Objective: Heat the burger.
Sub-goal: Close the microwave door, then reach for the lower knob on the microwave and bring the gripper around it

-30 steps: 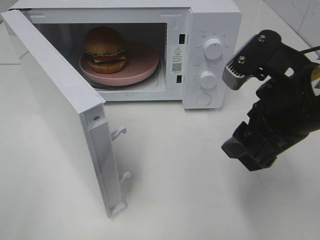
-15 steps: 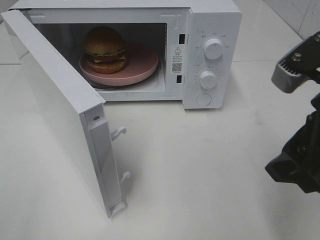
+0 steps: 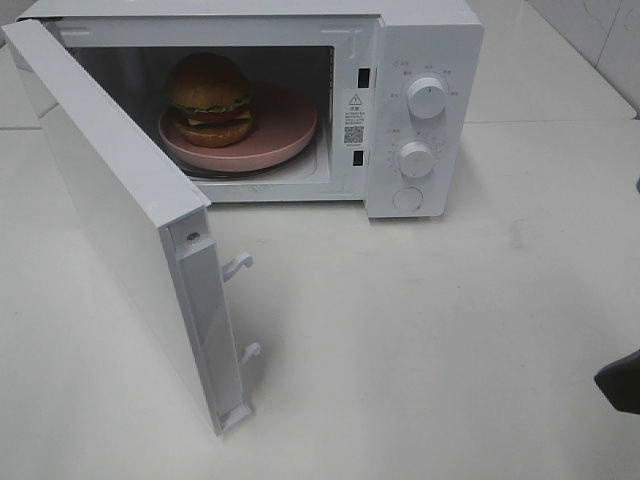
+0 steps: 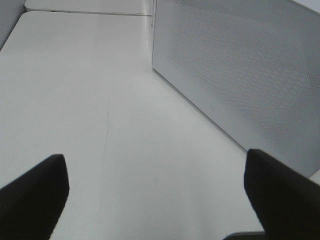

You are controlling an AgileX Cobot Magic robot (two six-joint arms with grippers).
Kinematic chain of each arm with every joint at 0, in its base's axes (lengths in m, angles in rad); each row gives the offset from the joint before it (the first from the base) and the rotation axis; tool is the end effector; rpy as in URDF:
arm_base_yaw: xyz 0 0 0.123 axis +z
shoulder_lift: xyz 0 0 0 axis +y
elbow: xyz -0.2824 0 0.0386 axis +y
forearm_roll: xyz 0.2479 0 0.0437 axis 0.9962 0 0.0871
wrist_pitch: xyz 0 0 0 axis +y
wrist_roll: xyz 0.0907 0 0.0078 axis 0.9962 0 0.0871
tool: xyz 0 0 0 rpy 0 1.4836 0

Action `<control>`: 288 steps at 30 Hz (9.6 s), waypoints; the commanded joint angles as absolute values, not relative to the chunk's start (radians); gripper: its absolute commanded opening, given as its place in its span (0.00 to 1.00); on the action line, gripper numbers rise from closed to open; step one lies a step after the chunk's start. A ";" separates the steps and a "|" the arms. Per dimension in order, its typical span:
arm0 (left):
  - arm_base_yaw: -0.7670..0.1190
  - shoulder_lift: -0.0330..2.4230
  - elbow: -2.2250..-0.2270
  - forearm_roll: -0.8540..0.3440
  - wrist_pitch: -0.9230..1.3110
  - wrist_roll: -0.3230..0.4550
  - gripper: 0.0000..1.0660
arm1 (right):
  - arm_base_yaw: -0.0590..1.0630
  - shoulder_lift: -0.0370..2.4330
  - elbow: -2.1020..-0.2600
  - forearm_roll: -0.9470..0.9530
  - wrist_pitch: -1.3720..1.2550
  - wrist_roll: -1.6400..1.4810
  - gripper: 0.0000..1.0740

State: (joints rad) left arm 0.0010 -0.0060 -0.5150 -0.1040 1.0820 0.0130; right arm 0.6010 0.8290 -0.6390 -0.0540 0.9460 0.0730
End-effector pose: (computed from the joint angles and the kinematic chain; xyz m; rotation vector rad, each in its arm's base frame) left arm -0.0087 -0.0084 0.2799 0.0197 2.0421 -0.1156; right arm 0.1133 0.0728 0.2745 -0.7108 2.5293 0.1672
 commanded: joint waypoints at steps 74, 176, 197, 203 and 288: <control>0.004 -0.018 -0.516 -0.109 1.070 0.012 0.82 | 0.087 -0.031 -0.497 -0.047 0.995 0.105 0.70; -0.146 1.392 -0.274 0.258 -0.888 -0.158 0.00 | 0.087 -0.031 -0.497 -0.047 0.995 0.105 0.70; -0.412 1.600 -0.426 0.063 -0.928 -0.131 0.00 | 0.087 -0.031 -0.497 -0.047 0.995 0.105 0.70; -0.472 1.653 -0.482 0.000 -0.927 -0.100 0.00 | 0.087 -0.031 -0.497 -0.047 0.995 0.105 0.70; -0.712 1.650 -1.085 -0.164 0.860 0.159 0.96 | 0.087 -0.031 -0.497 -0.047 0.995 0.105 0.70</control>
State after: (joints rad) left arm -0.7100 1.6960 -1.0880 -0.2220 0.7420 0.1670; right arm 0.0900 -0.0040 -0.5000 -0.0460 0.9950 0.1140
